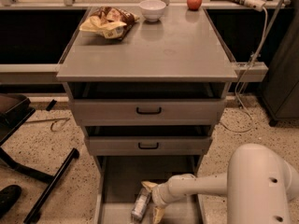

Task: Pick blue plastic bottle from bottom drawer and place on counter

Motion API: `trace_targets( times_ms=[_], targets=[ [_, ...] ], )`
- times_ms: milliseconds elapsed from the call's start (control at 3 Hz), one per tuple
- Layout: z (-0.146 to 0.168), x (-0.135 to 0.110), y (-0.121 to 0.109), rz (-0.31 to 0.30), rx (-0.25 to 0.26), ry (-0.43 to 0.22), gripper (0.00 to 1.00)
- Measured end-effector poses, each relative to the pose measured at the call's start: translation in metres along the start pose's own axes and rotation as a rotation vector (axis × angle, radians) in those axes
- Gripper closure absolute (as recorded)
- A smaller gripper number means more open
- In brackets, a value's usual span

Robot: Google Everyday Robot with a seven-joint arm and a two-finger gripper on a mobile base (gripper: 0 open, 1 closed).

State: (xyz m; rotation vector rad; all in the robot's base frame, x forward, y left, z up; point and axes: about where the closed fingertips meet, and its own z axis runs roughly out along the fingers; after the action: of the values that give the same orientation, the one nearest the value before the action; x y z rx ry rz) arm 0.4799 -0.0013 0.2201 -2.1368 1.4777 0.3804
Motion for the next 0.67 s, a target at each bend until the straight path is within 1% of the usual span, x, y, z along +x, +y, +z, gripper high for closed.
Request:
trace_targets(
  times_ms=[333,667],
  targets=[
    [0.021,0.006,-0.007,-0.043,0.015,0.021,0.00],
    [0.038,0.012,-0.011,-0.064,0.029,0.038,0.00]
  ],
)
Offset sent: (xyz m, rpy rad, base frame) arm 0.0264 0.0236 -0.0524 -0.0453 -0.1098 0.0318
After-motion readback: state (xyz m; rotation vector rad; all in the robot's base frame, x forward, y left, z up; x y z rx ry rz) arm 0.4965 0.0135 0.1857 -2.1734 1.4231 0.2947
